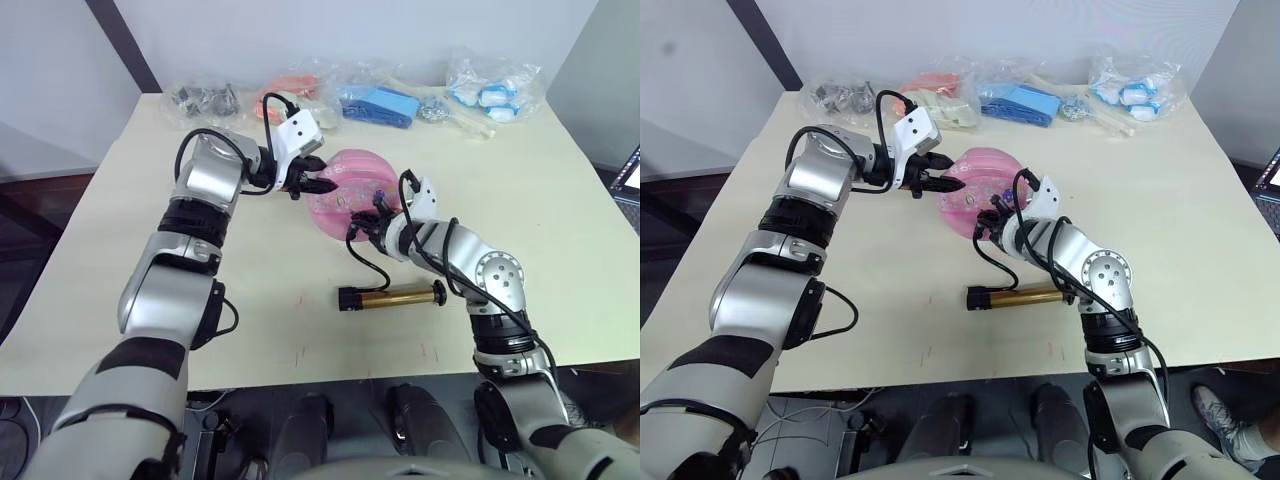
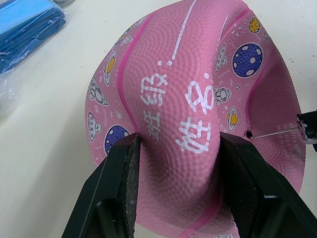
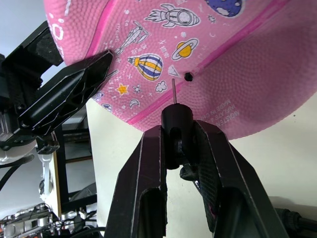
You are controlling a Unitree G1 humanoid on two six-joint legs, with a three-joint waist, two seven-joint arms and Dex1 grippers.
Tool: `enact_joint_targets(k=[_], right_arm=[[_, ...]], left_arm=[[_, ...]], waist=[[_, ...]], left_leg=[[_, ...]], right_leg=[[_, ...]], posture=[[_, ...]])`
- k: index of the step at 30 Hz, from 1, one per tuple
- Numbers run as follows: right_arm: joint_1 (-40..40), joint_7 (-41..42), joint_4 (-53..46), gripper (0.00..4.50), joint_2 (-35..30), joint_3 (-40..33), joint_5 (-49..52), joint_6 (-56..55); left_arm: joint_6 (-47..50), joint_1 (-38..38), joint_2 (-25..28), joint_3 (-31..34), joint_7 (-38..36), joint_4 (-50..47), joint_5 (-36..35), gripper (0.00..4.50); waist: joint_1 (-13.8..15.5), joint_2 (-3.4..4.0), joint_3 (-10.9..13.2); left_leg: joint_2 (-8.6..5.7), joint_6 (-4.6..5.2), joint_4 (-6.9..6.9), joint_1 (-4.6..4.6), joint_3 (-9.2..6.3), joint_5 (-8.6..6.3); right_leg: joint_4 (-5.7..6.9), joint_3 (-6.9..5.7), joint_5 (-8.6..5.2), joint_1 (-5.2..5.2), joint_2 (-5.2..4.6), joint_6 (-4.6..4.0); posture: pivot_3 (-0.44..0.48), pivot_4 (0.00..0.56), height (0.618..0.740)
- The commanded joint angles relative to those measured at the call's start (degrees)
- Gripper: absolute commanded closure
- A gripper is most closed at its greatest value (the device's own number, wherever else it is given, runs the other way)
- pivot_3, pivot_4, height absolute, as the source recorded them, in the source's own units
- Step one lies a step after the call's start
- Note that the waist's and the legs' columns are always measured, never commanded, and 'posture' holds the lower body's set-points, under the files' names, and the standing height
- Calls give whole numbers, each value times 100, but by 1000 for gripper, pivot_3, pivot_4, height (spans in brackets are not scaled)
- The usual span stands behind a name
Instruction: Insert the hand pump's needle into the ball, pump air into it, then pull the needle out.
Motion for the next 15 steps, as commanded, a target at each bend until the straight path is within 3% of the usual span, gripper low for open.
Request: enact_joint_targets(k=[1, 15], right_arm=[[12, -67, -56, 4187, 56, -77, -31, 110], [25, -48, 100, 4187, 213, -222, -241, 314]], left_arm=[[6, 5, -7, 95, -28, -280, -50, 2135], [78, 85, 6, 119, 15, -445, -64, 2135]], waist=[[0, 0, 0], [0, 0, 0]], left_leg=[[0, 0, 2, 0, 1, 0], [-1, 1, 34, -1, 3, 0]], right_leg=[[1, 0, 0, 0, 0, 0], [21, 4, 0, 0, 2, 0]], posture=[[0, 150, 740], [0, 150, 740]])
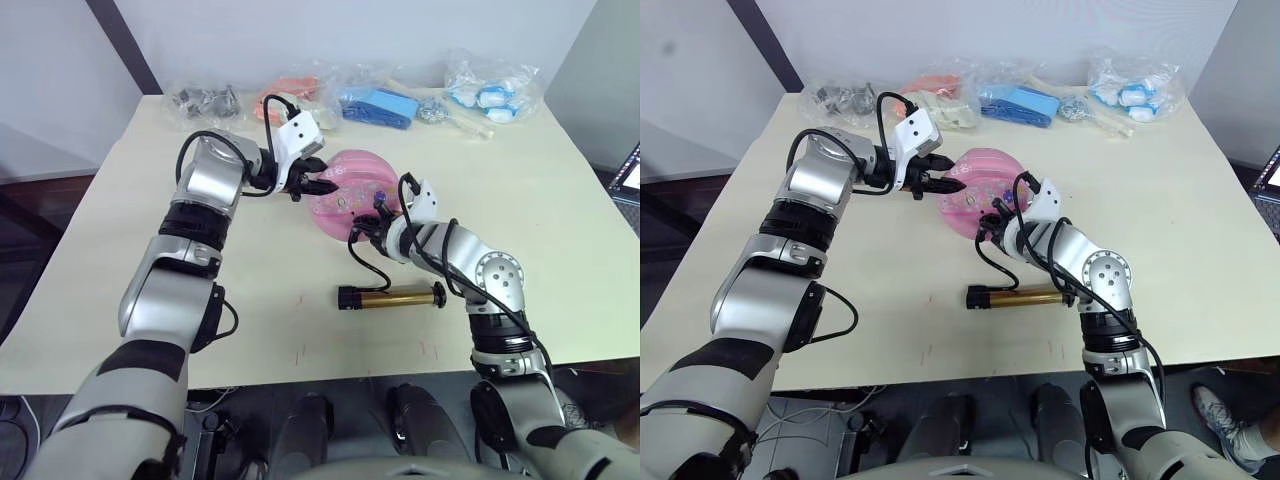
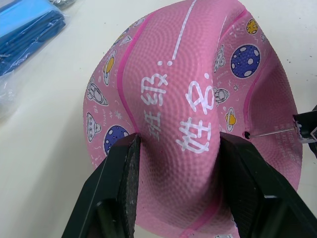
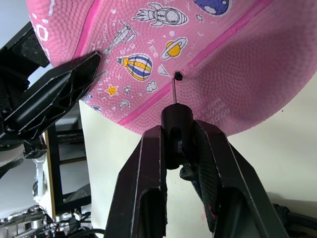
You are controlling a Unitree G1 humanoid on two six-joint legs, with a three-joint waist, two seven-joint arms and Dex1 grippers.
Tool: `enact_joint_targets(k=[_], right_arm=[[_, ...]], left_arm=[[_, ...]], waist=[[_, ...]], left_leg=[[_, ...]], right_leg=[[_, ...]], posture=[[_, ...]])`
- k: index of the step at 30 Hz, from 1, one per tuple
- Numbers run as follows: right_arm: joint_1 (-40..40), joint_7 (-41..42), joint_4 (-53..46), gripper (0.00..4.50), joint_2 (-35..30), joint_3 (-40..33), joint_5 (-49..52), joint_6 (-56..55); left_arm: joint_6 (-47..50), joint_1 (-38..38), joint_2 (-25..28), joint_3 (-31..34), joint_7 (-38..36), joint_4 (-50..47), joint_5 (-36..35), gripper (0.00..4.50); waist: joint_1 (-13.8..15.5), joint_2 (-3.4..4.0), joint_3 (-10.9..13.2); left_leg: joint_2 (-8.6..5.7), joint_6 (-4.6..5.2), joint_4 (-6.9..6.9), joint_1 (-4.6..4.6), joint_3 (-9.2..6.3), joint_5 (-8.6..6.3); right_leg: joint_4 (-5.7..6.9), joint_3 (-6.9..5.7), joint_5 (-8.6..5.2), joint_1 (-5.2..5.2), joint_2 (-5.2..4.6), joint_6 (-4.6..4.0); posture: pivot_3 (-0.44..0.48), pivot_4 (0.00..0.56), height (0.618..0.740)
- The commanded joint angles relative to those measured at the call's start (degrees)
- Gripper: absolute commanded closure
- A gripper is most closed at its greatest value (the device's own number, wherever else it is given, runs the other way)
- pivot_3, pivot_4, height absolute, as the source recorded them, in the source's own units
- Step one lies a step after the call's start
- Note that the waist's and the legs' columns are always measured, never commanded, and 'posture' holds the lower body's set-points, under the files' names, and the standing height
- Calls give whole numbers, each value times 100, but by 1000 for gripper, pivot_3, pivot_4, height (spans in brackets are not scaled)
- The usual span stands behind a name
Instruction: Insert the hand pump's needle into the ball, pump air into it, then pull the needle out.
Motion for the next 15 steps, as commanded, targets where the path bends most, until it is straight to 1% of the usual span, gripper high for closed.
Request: enact_joint_targets(k=[1, 15], right_arm=[[23, 12, 0, 4187, 97, -48, -87, 64], [-13, -49, 54, 4187, 184, -302, -214, 162]], left_arm=[[-11, -21, 12, 110, -26, -243, -64, 2135], [-27, 5, 16, 120, 7, -250, -65, 2135]], waist=[[0, 0, 0], [0, 0, 0]], left_leg=[[0, 0, 0, 0, 0, 0], [-1, 0, 3, 0, 0, 0]], right_leg=[[0, 0, 0, 0, 0, 0], [1, 0, 0, 0, 0, 0]], posture=[[0, 150, 740], [0, 150, 740]])
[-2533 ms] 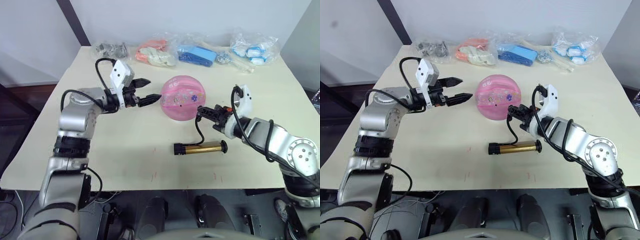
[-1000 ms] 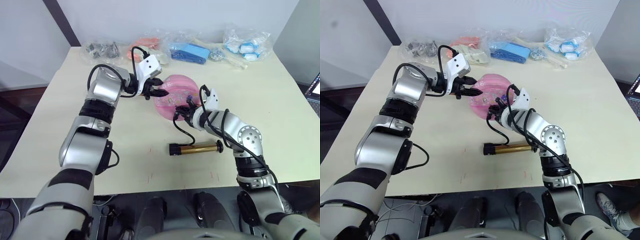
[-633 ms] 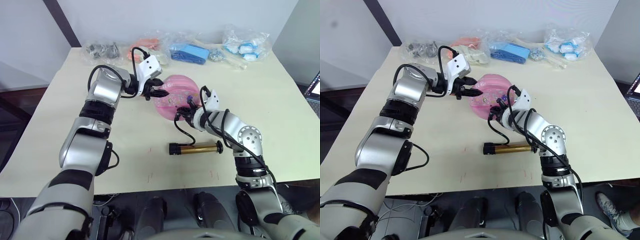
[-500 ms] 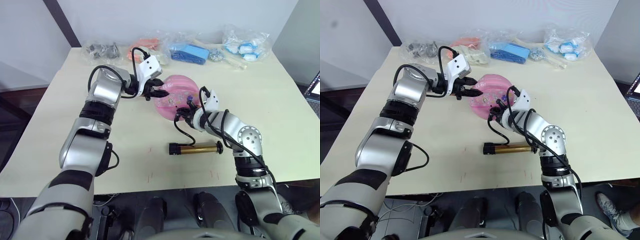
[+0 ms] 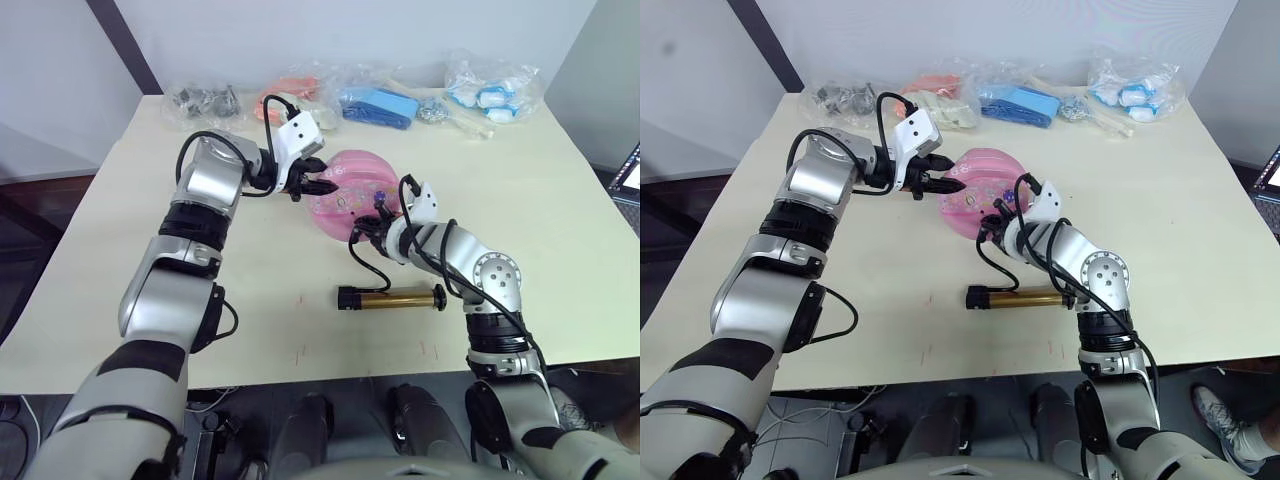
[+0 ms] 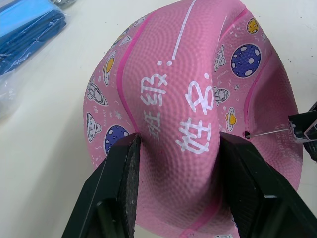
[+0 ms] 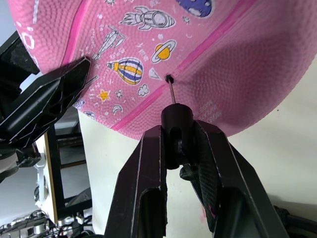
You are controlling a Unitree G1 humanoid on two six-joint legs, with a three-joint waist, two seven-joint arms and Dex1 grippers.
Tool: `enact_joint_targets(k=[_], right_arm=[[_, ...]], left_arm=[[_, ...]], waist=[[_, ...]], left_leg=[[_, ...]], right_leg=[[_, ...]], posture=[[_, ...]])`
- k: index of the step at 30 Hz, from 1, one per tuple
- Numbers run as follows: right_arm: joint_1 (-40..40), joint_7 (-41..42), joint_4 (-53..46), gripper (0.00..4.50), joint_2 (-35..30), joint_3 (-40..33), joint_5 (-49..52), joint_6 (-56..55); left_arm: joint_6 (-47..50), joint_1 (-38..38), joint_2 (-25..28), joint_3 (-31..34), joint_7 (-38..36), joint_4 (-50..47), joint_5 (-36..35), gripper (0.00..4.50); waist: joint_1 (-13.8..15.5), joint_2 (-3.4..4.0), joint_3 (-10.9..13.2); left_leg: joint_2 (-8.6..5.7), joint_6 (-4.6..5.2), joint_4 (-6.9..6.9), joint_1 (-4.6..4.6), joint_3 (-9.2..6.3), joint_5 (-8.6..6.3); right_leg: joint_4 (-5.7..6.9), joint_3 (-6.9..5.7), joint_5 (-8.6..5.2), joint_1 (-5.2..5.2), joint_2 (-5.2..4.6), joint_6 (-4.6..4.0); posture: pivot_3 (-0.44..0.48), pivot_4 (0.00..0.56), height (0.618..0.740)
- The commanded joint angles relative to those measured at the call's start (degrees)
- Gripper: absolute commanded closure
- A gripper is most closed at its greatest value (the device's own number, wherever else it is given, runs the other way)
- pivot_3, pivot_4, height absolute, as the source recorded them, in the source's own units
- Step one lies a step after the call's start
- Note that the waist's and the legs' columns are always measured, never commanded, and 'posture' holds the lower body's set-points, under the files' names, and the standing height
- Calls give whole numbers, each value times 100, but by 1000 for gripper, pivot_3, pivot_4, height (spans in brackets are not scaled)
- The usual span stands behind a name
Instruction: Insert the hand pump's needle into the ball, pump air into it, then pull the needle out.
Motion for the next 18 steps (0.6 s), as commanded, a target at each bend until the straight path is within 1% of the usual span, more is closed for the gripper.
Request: enact_joint_targets(k=[1, 14, 18], right_arm=[[-7, -39, -20, 4187, 18, -79, -2, 72], [-82, -128, 146, 4187, 132, -201, -86, 101], [-195, -193, 313, 4187, 276, -298, -74, 27]], left_arm=[[-33, 0, 17, 119, -8, -246, -64, 2135], [-1, 121, 16, 120, -11, -475, -86, 2135], [7, 194, 38, 124, -39, -558, -93, 2135]], waist=[[0, 0, 0], [1, 1, -1], [-2, 1, -1]], left_leg=[[0, 0, 0, 0, 0, 0], [0, 0, 3, 0, 0, 0], [0, 0, 6, 0, 0, 0]], right_leg=[[0, 0, 0, 0, 0, 0], [3, 0, 0, 0, 0, 0], [7, 0, 1, 0, 0, 0]], posture=[[0, 150, 740], [0, 150, 740], [0, 150, 740]])
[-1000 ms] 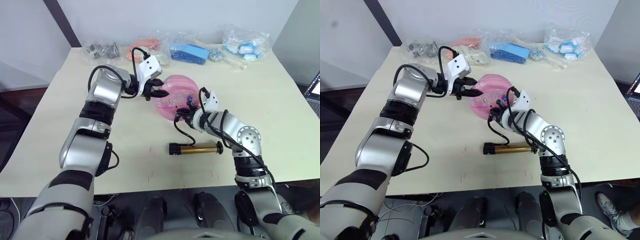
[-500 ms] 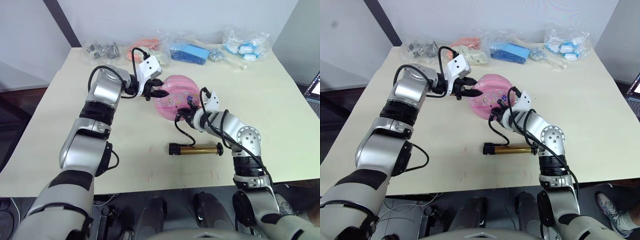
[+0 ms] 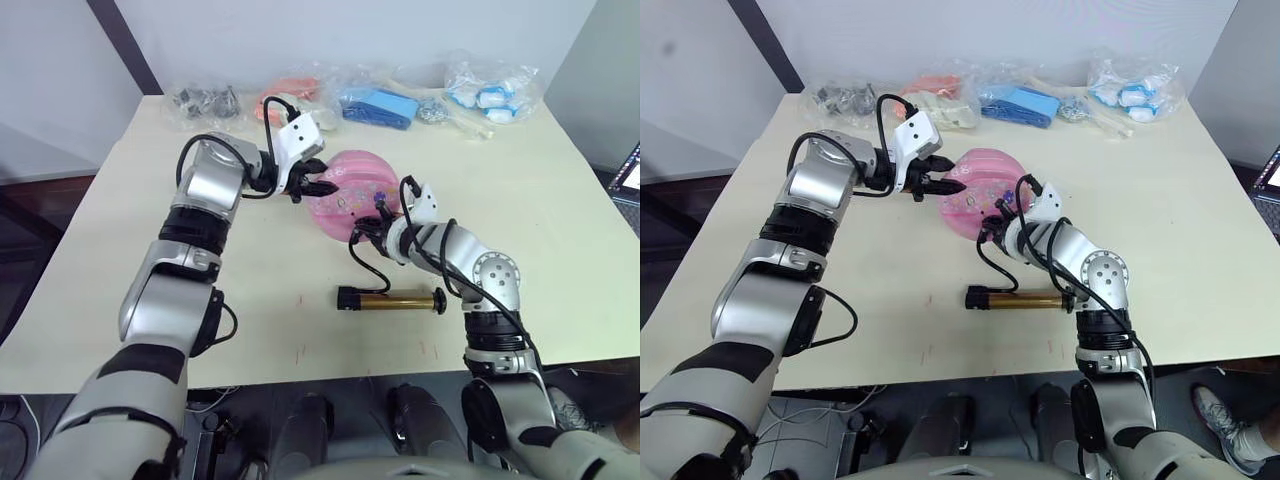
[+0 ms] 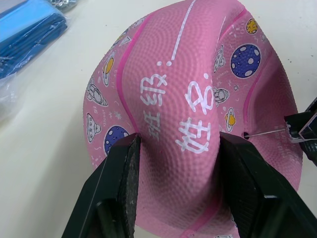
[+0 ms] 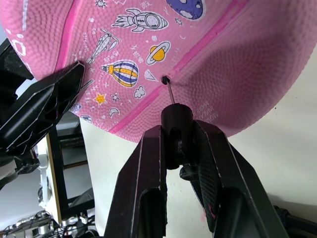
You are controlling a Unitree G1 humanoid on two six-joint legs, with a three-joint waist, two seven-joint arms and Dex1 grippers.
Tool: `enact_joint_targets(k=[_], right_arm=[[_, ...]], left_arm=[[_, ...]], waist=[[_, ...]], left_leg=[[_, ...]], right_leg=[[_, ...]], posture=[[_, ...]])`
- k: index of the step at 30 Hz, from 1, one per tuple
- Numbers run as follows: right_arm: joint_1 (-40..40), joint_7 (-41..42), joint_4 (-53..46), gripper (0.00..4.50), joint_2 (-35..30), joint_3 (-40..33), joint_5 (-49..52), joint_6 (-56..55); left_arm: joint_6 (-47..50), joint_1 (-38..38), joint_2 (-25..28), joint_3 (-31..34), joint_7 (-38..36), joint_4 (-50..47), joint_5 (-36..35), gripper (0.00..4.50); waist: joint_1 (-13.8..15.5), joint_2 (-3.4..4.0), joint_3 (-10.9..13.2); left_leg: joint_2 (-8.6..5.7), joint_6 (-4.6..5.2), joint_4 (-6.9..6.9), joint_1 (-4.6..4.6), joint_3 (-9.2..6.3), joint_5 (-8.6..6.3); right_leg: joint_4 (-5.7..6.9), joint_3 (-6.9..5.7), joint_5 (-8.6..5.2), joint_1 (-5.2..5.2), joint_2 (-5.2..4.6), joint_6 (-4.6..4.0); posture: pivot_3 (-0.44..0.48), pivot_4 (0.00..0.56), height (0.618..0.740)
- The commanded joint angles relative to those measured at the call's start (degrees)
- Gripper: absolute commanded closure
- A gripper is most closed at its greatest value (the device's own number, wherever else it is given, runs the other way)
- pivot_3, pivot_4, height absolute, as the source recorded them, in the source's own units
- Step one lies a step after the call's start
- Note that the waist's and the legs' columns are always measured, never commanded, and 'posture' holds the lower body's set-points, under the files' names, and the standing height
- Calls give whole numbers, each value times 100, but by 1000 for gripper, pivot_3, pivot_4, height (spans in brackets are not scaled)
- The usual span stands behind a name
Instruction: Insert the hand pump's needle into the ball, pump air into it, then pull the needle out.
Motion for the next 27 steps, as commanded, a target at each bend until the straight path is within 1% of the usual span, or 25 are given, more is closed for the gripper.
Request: enact_joint_targets(k=[1, 3, 13, 20, 27], right_arm=[[-147, -145, 160, 4187, 157, -147, -9, -112], [-248, -196, 276, 4187, 305, -297, 93, -231], [-585, -321, 720, 4187, 611, -679, 186, -508], [-845, -188, 1141, 4187, 648, -737, 14, -654], [-976, -21, 1488, 4187, 691, -702, -302, -707]], left_arm=[[16, 34, 15, 77, -101, -317, -96, 2135], [37, 82, 18, 79, -131, -387, -109, 2135], [236, 365, 69, 91, -330, -792, -170, 2135], [422, 529, 110, 71, -404, -1020, -196, 2135], [570, 644, 174, 51, -402, -1116, -187, 2135]], waist=[[0, 0, 0], [-1, 0, 0], [-22, 2, -1], [-39, 3, -2], [-125, 4, -3]], left_leg=[[0, 0, 1, 0, 0, 0], [1, 0, 2, 0, -1, 0], [3, 0, 8, 4, 0, 0], [4, 0, 9, 11, 4, 0], [4, 0, 9, 19, 7, 0]], right_leg=[[1, 0, 0, 0, 0, 0], [3, 0, 0, 0, 1, -1], [11, 2, 4, 0, 5, -6], [19, 6, 5, 0, 6, -7], [31, 11, 4, 0, 7, -7]], posture=[[0, 150, 740], [0, 150, 740], [0, 150, 740], [0, 150, 740], [0, 150, 740]])
